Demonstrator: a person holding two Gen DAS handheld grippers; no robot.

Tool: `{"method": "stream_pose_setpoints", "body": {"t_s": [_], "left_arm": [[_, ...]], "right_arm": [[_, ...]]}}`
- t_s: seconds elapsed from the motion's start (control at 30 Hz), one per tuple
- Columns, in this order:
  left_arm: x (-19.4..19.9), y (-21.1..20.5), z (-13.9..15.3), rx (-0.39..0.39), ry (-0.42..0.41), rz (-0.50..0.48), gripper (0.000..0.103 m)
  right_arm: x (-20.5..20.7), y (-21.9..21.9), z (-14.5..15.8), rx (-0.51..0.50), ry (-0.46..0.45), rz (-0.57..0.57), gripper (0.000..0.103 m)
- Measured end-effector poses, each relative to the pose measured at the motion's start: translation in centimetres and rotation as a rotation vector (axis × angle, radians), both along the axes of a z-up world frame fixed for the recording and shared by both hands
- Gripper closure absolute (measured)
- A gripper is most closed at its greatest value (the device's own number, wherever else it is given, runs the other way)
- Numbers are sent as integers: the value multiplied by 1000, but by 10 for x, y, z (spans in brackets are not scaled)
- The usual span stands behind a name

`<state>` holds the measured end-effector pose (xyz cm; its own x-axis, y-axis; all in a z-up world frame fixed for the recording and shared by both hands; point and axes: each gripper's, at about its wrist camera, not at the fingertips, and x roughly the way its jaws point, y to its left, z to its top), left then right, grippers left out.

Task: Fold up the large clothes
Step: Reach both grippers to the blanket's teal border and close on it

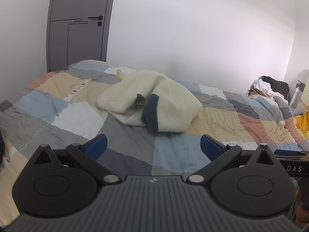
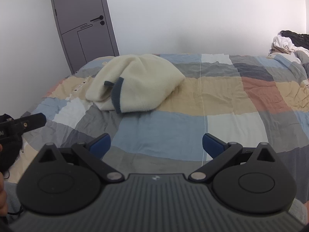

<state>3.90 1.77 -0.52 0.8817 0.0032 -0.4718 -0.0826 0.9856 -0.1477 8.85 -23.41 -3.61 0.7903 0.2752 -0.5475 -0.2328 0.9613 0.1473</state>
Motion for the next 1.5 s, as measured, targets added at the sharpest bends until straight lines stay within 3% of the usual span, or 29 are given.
{"method": "stream_pose_setpoints", "body": {"t_s": [0.4, 0.63, 0.8, 1.0, 1.23, 1.33, 1.43, 1.5], "left_arm": [[53, 27, 1, -57, 33, 15, 0], [113, 56, -12, -106, 61, 15, 0], [172, 80, -31, -138, 67, 51, 0], [241, 108, -71, -209, 74, 46, 0], [294, 134, -125, -280, 42, 15, 1], [310, 143, -147, -332, 55, 11, 3], [323, 151, -161, -346, 46, 35, 15], [327, 155, -165, -358, 17, 45, 27]], "right_arm": [[36, 11, 7, 2, 4, -9, 0], [75, 34, 4, 15, -1, 43, 0], [116, 69, -8, 12, 2, 116, 0], [165, 115, -45, 2, 29, 236, 1], [204, 144, -90, -40, -38, 293, 1], [213, 147, -102, -61, -65, 303, 11], [222, 150, -110, -79, -95, 301, 26], [226, 151, -116, -89, -105, 313, 28]]}}
